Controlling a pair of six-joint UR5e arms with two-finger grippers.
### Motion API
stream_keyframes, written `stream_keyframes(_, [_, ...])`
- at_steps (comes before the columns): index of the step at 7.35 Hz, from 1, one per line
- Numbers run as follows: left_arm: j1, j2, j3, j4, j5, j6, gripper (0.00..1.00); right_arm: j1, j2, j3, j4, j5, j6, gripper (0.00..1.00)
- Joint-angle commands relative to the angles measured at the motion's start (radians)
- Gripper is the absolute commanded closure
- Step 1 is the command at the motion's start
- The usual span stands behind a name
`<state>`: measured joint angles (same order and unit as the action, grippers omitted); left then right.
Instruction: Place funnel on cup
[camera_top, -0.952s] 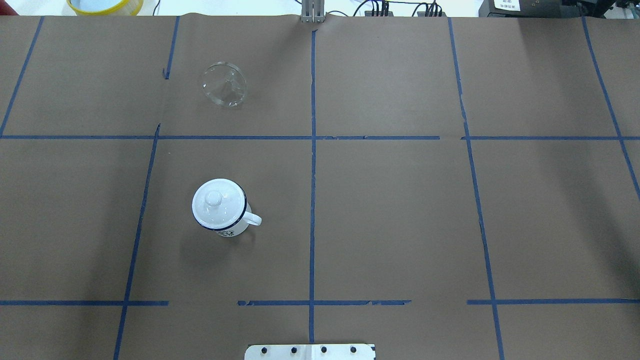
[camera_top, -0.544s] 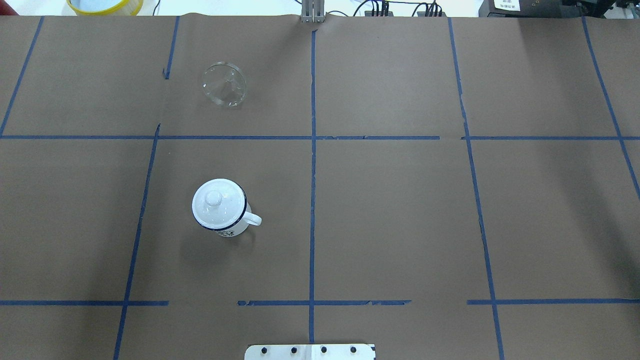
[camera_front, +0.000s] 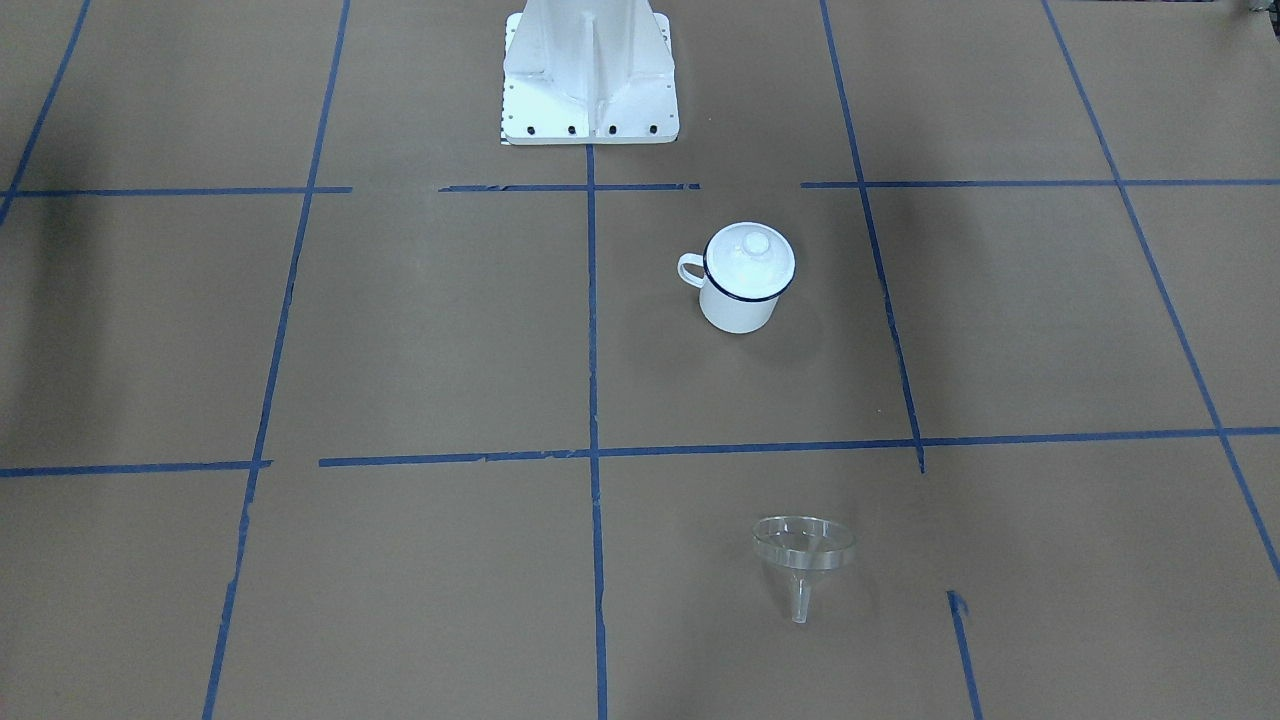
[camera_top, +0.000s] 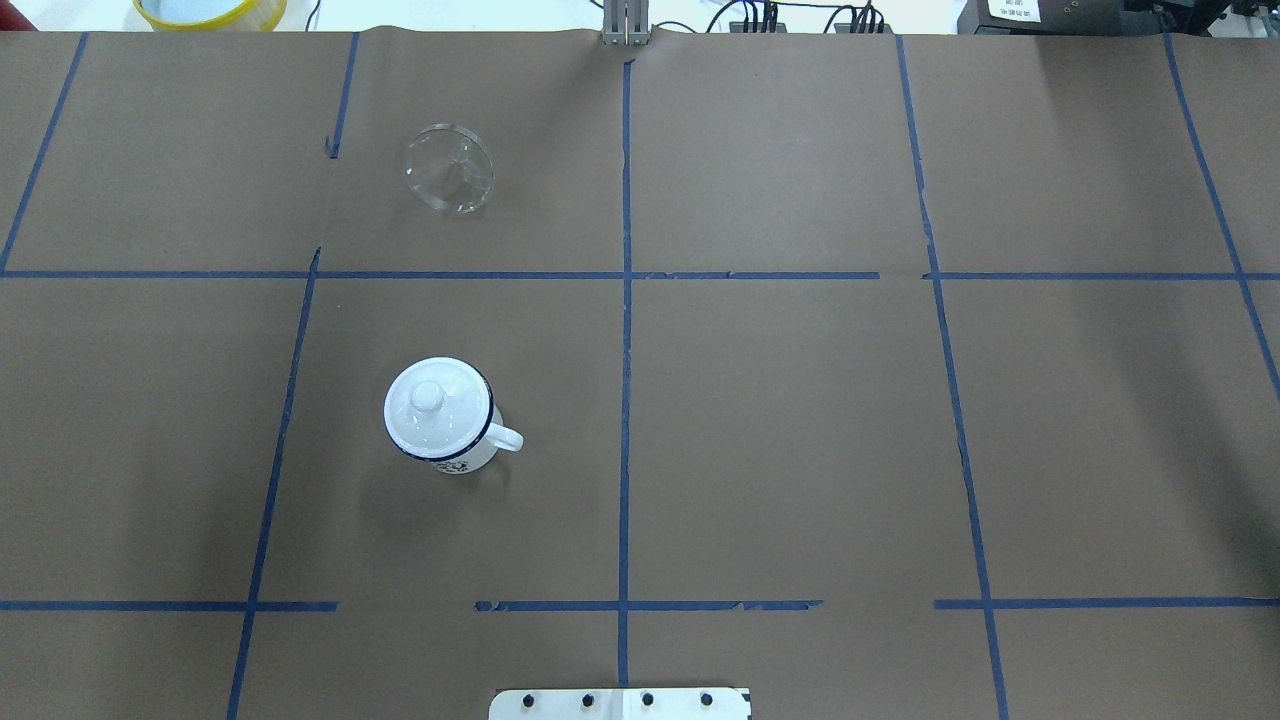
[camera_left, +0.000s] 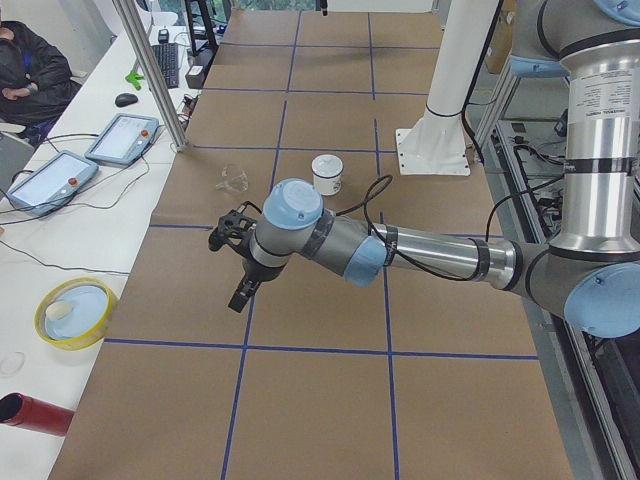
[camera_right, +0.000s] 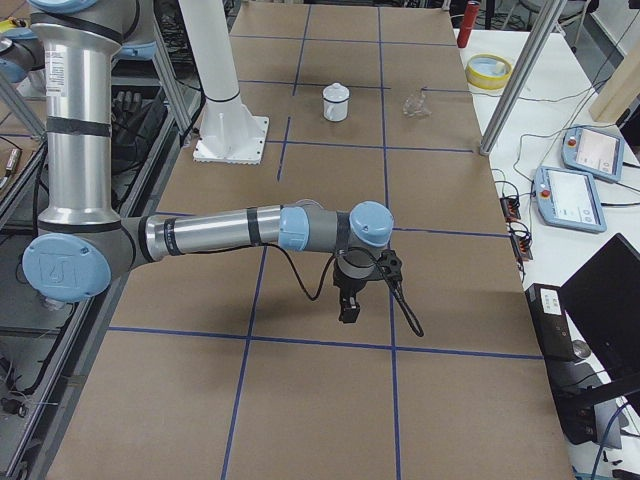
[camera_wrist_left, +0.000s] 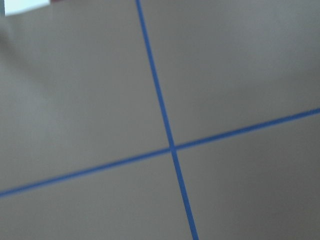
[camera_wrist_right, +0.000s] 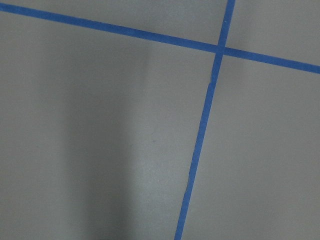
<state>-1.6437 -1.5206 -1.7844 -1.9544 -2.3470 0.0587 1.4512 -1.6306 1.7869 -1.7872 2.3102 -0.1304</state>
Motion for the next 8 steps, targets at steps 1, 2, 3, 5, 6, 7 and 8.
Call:
stream_keyframes(1, [0.005, 0.000, -0.021, -0.119, -0.056, -0.024, 0.00, 0.000, 0.000, -0.001, 0.000, 0.000, 0.000, 0.00])
stream_keyframes(2, [0.075, 0.011, -0.020, -0.182, -0.174, -0.075, 0.00, 0.000, 0.002, -0.001, 0.000, 0.000, 0.000, 0.00])
stream_keyframes(3, [0.173, 0.005, -0.035, -0.184, -0.175, -0.199, 0.00, 0.000, 0.000, 0.000, 0.000, 0.000, 0.000, 0.00])
stream_keyframes(5, [0.406, 0.007, -0.150, -0.172, 0.060, -0.490, 0.00, 0.000, 0.000, 0.000, 0.000, 0.000, 0.000, 0.00])
stream_keyframes(6, [0.514, -0.010, -0.188, -0.152, 0.116, -0.634, 0.00, 0.000, 0.000, 0.000, 0.000, 0.000, 0.000, 0.00])
stream_keyframes(7, [0.623, -0.048, -0.234, -0.102, 0.164, -0.760, 0.00, 0.000, 0.000, 0.000, 0.000, 0.000, 0.000, 0.00])
stream_keyframes(8, [0.730, -0.106, -0.272, 0.007, 0.214, -0.857, 0.00, 0.000, 0.000, 0.000, 0.000, 0.000, 0.000, 0.00])
